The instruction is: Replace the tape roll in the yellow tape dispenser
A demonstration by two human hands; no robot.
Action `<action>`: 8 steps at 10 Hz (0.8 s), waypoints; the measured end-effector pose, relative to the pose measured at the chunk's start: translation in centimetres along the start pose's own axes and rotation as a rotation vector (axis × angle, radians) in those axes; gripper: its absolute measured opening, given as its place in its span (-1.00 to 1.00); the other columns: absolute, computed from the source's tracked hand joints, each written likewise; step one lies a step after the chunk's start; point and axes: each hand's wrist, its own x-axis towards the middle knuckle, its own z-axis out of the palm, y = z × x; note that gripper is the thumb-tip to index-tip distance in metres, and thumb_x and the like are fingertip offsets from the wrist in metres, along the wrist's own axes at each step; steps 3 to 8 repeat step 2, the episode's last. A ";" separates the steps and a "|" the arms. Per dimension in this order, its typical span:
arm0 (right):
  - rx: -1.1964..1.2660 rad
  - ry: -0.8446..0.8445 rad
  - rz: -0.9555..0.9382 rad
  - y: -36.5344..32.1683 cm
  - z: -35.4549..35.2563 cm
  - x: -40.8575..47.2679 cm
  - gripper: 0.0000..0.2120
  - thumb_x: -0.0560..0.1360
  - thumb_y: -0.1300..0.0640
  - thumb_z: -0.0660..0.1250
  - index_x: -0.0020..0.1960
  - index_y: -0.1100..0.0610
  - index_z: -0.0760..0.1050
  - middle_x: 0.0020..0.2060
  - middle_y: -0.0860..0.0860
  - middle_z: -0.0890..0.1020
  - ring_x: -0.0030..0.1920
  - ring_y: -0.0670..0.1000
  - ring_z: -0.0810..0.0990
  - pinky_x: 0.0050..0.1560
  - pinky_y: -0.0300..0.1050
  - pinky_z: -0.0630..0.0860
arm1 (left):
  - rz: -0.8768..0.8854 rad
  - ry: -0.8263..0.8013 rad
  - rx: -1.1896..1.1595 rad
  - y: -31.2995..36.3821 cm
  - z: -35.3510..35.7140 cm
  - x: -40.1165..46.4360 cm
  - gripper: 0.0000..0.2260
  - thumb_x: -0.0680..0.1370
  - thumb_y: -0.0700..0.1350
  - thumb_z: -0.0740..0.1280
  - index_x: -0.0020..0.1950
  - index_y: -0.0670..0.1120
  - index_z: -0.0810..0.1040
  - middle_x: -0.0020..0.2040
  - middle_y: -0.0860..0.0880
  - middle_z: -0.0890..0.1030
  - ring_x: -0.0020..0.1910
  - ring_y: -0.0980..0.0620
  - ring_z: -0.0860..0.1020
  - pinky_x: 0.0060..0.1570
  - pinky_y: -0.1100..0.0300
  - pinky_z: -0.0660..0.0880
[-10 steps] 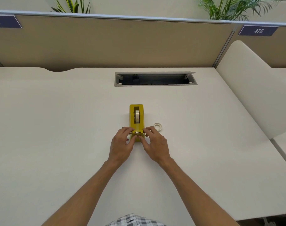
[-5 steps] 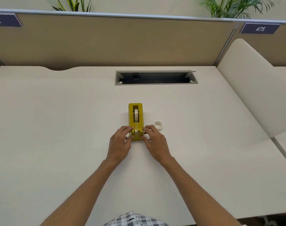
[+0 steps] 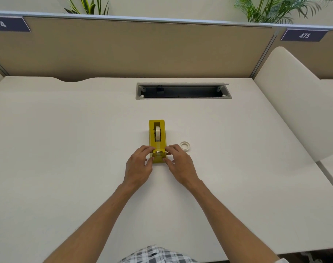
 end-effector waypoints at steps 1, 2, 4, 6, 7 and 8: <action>0.018 -0.026 0.022 -0.4 -0.9 0.2 -0.49 0.51 0.12 0.37 0.42 0.01 0.32 0.17 -0.02 0.56 0.08 -0.03 0.58 -0.01 -0.01 0.61 | 0.003 0.016 -0.004 0.2 -0.5 -0.3 -0.55 0.49 -0.26 0.40 0.37 -0.09 0.45 0.24 -0.06 0.57 0.13 -0.01 0.57 -0.03 0.11 0.63; 0.005 -0.016 0.052 -0.4 -1.3 0.0 -0.45 0.51 0.07 0.36 0.45 -0.03 0.27 0.17 -0.05 0.56 0.09 -0.05 0.56 -0.02 -0.05 0.60 | -0.006 0.061 -0.010 0.1 -0.9 -0.5 -0.50 0.49 -0.22 0.41 0.41 -0.05 0.40 0.28 -0.04 0.55 0.16 0.02 0.55 -0.04 0.15 0.62; 0.005 -0.016 0.052 -0.4 -1.3 0.0 -0.45 0.51 0.07 0.36 0.45 -0.03 0.27 0.17 -0.05 0.56 0.09 -0.05 0.56 -0.02 -0.05 0.60 | -0.006 0.061 -0.010 0.1 -0.9 -0.5 -0.50 0.49 -0.22 0.41 0.41 -0.05 0.40 0.28 -0.04 0.55 0.16 0.02 0.55 -0.04 0.15 0.62; 0.005 -0.016 0.052 -0.4 -1.3 0.0 -0.45 0.51 0.07 0.36 0.45 -0.03 0.27 0.17 -0.05 0.56 0.09 -0.05 0.56 -0.02 -0.05 0.60 | -0.006 0.061 -0.010 0.1 -0.9 -0.5 -0.50 0.49 -0.22 0.41 0.41 -0.05 0.40 0.28 -0.04 0.55 0.16 0.02 0.55 -0.04 0.15 0.62; 0.005 -0.016 0.052 -0.4 -1.3 0.0 -0.45 0.51 0.07 0.36 0.45 -0.03 0.27 0.17 -0.05 0.56 0.09 -0.05 0.56 -0.02 -0.05 0.60 | -0.006 0.061 -0.010 0.1 -0.9 -0.5 -0.50 0.49 -0.22 0.41 0.41 -0.05 0.40 0.28 -0.04 0.55 0.16 0.02 0.55 -0.04 0.15 0.62; 0.005 -0.016 0.052 -0.4 -1.3 0.0 -0.45 0.51 0.07 0.36 0.45 -0.03 0.27 0.17 -0.05 0.56 0.09 -0.05 0.56 -0.02 -0.05 0.60 | -0.006 0.061 -0.010 0.1 -0.9 -0.5 -0.50 0.49 -0.22 0.41 0.41 -0.05 0.40 0.28 -0.04 0.55 0.16 0.02 0.55 -0.04 0.15 0.62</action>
